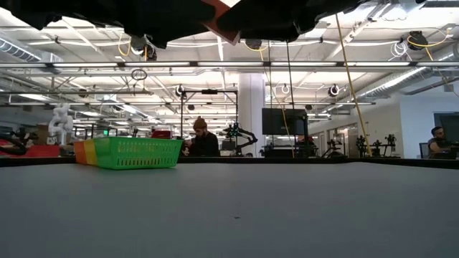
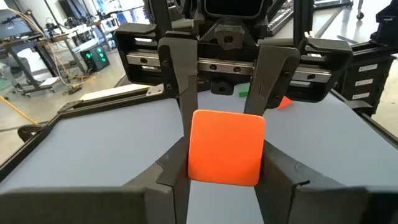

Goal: Sort & place blocks by color
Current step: Put the red block into the green basket

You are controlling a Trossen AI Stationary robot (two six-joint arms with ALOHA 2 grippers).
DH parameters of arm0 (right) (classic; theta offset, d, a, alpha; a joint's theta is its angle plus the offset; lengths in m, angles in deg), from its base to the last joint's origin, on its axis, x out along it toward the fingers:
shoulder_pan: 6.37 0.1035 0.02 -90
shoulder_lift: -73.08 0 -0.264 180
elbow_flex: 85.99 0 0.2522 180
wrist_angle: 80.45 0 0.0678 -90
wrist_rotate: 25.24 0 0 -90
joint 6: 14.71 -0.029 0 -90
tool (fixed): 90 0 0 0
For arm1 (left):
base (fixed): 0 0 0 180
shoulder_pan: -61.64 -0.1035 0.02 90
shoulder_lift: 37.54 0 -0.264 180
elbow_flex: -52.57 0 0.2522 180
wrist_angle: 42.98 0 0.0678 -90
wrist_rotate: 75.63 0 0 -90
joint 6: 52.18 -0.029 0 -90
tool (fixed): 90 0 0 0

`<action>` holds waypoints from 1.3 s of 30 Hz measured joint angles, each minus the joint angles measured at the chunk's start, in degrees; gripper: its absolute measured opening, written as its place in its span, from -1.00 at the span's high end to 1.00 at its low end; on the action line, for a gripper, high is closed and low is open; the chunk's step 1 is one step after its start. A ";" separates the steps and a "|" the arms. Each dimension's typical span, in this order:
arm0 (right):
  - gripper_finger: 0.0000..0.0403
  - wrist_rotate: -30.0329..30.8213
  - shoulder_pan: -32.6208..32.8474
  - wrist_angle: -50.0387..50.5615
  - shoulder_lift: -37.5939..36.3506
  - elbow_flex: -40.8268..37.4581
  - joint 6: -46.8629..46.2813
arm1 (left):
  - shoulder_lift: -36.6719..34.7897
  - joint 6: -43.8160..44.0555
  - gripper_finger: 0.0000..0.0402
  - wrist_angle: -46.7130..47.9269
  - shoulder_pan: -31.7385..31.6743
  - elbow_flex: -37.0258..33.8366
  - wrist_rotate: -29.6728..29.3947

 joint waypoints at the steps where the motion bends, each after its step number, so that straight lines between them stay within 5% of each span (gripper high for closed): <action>1: 0.25 0.11 0.02 -0.10 0.00 0.00 -0.21 | 0.00 -0.13 0.36 -0.02 0.05 0.00 0.17; 13: 0.23 0.57 -0.02 2.09 0.00 0.00 -0.56 | -0.07 0.07 0.36 -0.04 -0.01 0.17 0.14; 26: 0.23 0.67 0.07 4.22 0.00 0.00 -1.88 | -8.47 4.47 0.36 9.62 0.02 0.28 -9.43; 33: 0.23 0.80 0.02 4.52 0.00 0.00 -2.93 | -16.21 15.34 0.36 31.81 -1.48 0.28 -27.12; 39: 0.23 0.80 -0.02 4.44 0.00 0.00 -3.12 | -20.17 32.67 0.36 54.24 -7.32 0.28 -32.31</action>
